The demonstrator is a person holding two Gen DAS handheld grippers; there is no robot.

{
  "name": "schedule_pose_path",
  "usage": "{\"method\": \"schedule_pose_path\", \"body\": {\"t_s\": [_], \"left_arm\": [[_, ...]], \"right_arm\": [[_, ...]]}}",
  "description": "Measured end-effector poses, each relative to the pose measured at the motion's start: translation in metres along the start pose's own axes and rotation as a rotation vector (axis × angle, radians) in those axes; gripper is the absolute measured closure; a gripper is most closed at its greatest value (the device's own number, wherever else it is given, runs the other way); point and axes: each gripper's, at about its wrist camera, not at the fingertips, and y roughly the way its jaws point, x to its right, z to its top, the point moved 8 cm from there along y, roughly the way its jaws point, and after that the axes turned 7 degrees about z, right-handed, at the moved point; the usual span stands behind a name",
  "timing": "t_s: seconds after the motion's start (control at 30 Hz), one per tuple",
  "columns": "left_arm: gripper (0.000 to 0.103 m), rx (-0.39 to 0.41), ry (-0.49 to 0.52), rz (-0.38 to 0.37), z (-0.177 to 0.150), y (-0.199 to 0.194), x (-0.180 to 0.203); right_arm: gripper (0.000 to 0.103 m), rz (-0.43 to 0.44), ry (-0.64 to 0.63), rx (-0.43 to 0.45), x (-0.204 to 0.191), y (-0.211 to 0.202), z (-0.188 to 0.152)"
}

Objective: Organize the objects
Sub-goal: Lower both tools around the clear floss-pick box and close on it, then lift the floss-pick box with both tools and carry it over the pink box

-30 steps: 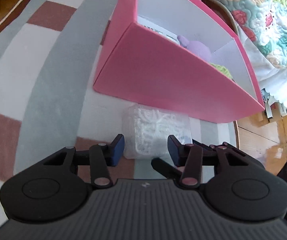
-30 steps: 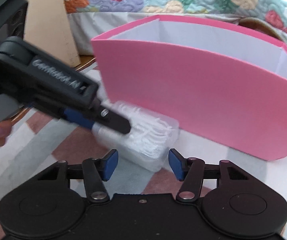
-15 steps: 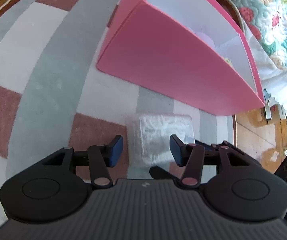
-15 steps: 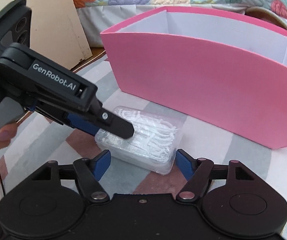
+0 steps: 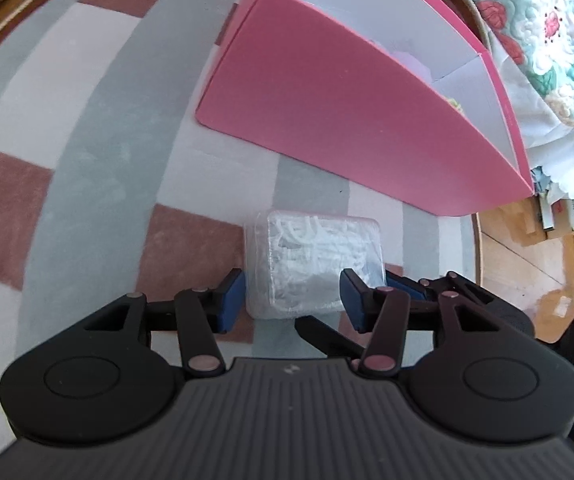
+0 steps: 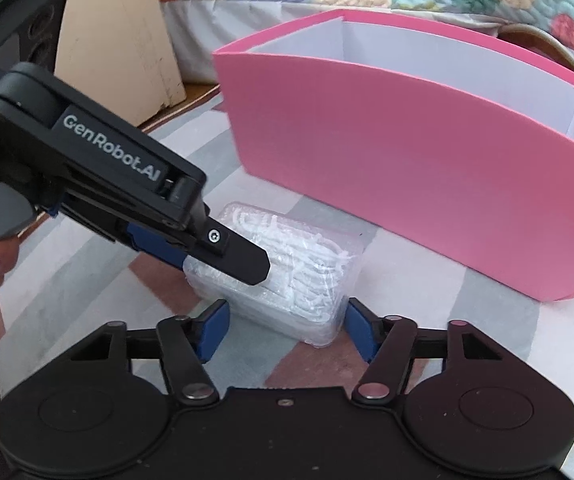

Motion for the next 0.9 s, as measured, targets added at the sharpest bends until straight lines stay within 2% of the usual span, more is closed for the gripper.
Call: {"method": "schedule_pose_path", "body": {"t_s": [0.17, 0.37, 0.6, 0.9], "left_arm": [[0.052, 0.01, 0.009, 0.018, -0.004, -0.011, 0.002], [0.052, 0.036, 0.086, 0.074, -0.008, -0.028, 0.016], [0.052, 0.05, 0.174, 0.121, -0.014, -0.061, 0.028], [0.052, 0.094, 0.212, 0.099, -0.011, -0.095, 0.048]], "right_arm": [[0.038, -0.001, -0.026, -0.005, -0.01, -0.008, -0.001], [0.038, -0.02, -0.04, -0.005, -0.014, -0.019, 0.003], [0.037, 0.006, -0.051, 0.015, -0.028, -0.037, 0.014], [0.034, -0.024, -0.063, 0.052, -0.033, -0.07, 0.029]]}}
